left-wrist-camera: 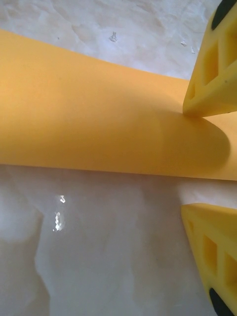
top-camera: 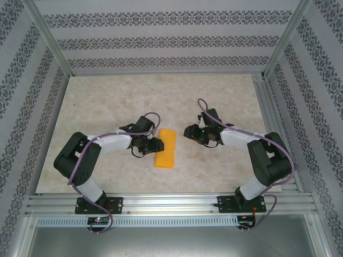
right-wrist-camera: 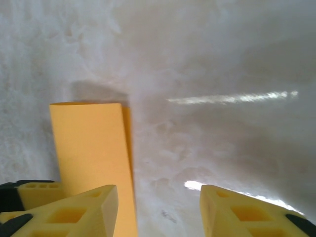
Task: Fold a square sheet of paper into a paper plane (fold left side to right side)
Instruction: First fold in half a square sheet of paper at the center of the table.
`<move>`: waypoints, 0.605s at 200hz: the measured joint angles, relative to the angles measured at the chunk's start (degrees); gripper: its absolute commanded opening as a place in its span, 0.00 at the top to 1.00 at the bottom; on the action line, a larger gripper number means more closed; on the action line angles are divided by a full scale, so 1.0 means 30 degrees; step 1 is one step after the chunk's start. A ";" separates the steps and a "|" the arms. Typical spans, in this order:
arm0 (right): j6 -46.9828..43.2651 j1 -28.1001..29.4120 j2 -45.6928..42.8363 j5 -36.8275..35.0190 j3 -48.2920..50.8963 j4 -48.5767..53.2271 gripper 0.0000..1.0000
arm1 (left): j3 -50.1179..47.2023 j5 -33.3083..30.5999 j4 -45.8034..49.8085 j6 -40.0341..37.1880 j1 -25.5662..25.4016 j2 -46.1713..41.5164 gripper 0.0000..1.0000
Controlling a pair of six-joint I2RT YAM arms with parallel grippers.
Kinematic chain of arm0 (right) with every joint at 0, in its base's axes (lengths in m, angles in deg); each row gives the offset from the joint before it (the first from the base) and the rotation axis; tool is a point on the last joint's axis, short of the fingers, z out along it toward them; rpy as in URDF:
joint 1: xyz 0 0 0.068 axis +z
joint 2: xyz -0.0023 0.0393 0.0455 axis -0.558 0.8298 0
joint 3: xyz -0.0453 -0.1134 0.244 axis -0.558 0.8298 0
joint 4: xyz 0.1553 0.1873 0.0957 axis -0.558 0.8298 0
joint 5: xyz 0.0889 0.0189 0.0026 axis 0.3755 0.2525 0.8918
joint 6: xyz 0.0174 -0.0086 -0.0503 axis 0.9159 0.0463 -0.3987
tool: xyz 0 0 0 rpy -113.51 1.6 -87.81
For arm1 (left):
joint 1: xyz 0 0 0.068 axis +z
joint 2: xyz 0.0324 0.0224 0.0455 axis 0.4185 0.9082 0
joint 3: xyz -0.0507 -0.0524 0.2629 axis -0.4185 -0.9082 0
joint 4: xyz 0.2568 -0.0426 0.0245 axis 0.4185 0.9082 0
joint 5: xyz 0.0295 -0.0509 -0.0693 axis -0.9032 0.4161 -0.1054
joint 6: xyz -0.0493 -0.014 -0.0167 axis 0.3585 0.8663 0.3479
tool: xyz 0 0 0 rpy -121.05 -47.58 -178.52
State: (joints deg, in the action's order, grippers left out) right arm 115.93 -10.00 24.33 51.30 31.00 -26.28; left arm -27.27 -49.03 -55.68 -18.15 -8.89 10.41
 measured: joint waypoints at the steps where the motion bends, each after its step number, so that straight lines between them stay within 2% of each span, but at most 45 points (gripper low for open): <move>1: -0.0015 0.0000 0.0000 -0.0029 0.0015 0.0036 0.52 | 0.0007 -0.0007 0.0022 -0.0015 0.0000 0.0007 0.50; 121: -0.0248 -0.0022 0.0000 -0.0189 0.0197 0.0401 0.52 | 0.0576 -0.0255 0.1137 -0.0627 -0.0066 0.0328 0.53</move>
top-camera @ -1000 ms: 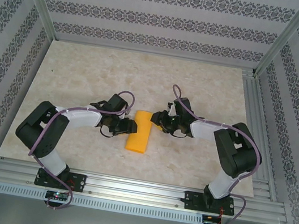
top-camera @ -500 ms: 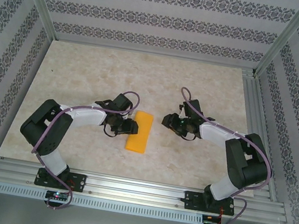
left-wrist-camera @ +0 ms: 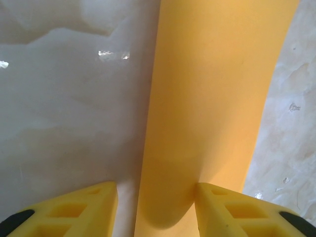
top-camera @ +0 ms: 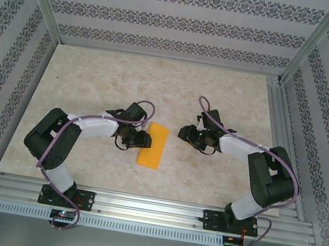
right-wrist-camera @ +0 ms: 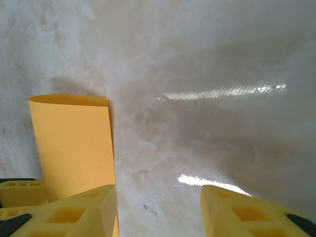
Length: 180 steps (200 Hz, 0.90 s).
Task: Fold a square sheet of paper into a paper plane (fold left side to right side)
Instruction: First fold in half a square sheet of paper at the center of the table.
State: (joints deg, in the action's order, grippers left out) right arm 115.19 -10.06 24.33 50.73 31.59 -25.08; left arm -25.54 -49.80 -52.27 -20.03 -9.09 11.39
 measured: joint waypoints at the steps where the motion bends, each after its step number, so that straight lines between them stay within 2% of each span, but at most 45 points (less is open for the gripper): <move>1: 0.0000 0.0000 0.0000 0.0000 0.0000 -0.0007 0.52 | 0.0007 0.0000 0.0000 0.0000 0.0000 0.0000 0.53; 180: 0.0648 0.0015 -0.0328 0.1093 0.0831 -0.1603 0.50 | 0.0437 -0.0066 0.0437 0.0007 -0.0007 0.0386 0.51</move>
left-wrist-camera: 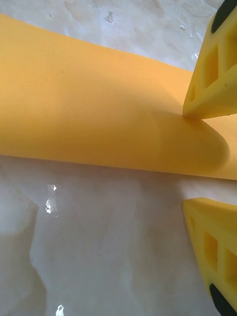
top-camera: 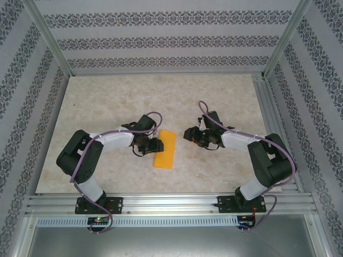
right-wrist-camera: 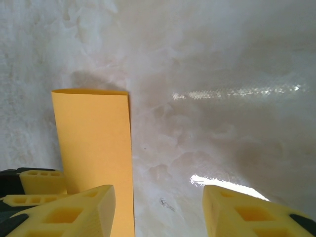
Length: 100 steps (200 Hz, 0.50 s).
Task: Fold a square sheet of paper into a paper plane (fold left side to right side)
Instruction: First fold in half a square sheet of paper at the center of the table.
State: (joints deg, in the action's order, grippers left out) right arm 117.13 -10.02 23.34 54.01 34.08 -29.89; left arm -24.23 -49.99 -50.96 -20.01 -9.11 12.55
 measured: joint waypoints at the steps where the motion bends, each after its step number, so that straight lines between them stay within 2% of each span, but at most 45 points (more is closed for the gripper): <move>1: 0.0000 0.0000 0.0000 0.0000 0.0007 0.0000 0.50 | 0.0000 0.0000 0.0000 0.0000 0.0000 0.0000 0.51; 100: 0.0357 0.0313 0.0000 0.0087 0.0066 -0.0306 0.50 | 0.0036 -0.0124 0.0058 0.0000 -0.0015 0.0051 0.52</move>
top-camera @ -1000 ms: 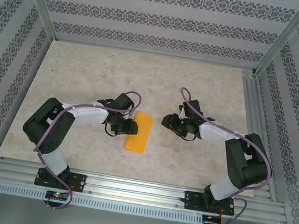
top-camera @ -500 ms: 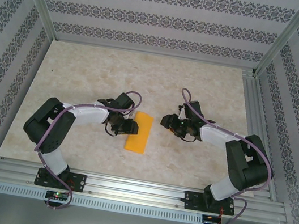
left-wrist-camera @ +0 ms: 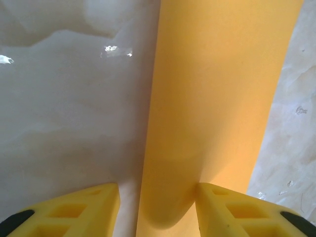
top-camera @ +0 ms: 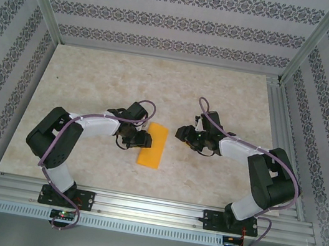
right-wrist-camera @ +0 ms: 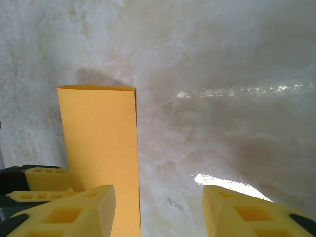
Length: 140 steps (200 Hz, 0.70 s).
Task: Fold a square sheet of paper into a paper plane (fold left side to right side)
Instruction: First fold in half a square sheet of paper at the center of the table, then hold the square sheet of paper at the center of the table.
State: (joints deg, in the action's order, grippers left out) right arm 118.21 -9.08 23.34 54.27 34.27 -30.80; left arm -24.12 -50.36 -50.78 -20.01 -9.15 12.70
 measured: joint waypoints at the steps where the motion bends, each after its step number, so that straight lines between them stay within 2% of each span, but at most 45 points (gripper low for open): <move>1: 0.0007 0.0007 0.0000 0.0000 0.0000 -0.0007 0.50 | 0.0000 0.0000 0.0000 0.0000 0.0000 0.0000 0.52; 66: 0.0576 0.0852 0.0430 0.0364 -0.0015 -0.0918 0.59 | 0.0029 -0.0007 0.0036 0.0000 0.0000 0.0036 0.52; 140: 0.1719 0.2251 0.2419 0.1005 -0.0576 -0.2426 0.73 | 0.0036 -0.0007 0.0051 0.0000 0.0000 0.0051 0.52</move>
State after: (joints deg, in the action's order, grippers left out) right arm 123.36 -2.32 30.60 57.29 32.55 -38.08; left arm -24.01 -50.39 -50.63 -20.01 -9.15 12.86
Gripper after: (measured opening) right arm 0.291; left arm 0.477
